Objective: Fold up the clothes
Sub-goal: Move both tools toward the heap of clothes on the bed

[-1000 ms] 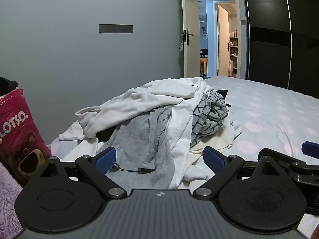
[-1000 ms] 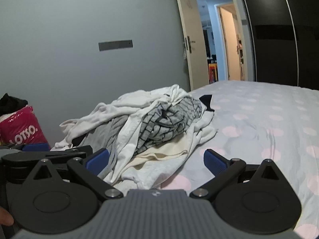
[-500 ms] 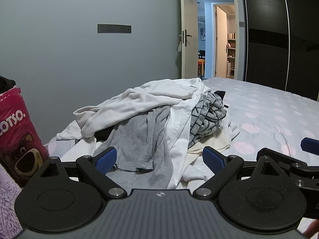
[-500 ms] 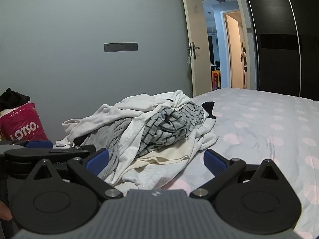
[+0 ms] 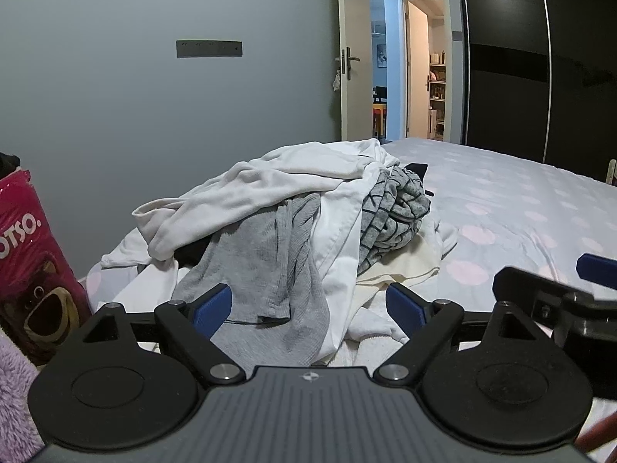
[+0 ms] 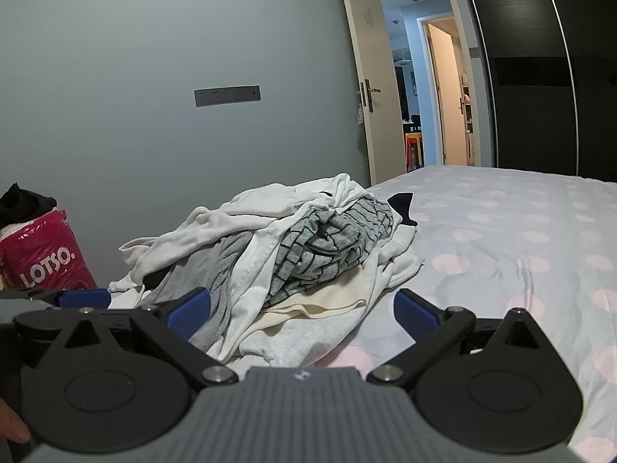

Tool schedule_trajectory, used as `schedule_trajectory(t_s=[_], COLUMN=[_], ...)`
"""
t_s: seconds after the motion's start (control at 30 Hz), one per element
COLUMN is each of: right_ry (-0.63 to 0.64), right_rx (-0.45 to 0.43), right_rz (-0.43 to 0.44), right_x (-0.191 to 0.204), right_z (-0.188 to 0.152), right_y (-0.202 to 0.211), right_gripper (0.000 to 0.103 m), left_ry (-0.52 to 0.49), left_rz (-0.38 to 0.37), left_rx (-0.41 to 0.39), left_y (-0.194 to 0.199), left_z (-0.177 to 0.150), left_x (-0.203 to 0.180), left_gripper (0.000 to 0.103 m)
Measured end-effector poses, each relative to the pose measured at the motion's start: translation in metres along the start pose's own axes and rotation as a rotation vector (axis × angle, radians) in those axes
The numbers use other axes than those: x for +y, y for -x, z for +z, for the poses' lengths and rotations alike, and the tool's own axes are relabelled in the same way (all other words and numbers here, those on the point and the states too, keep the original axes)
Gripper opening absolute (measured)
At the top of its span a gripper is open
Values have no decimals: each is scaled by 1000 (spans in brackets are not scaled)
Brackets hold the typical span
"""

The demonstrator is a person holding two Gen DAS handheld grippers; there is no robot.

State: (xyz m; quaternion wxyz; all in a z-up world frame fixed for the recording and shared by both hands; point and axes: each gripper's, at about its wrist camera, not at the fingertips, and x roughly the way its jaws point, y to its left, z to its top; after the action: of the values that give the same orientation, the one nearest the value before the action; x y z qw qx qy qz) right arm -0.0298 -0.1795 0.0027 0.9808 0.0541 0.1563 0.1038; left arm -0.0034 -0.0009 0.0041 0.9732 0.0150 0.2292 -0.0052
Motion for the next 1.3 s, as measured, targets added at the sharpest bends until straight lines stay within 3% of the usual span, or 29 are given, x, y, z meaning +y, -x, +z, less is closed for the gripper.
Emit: schedule_trajectory(t_s=[1.3], right_ry=[52], right_rx=[50], right_rz=[-1], right_x=[3], right_z=[-3], right_y=[-6], right_gripper=[102], left_ry=[17], left_rz=[6], left_rx=[59], left_y=[-9], left_z=[-3], left_x=[8], left_gripper=[88])
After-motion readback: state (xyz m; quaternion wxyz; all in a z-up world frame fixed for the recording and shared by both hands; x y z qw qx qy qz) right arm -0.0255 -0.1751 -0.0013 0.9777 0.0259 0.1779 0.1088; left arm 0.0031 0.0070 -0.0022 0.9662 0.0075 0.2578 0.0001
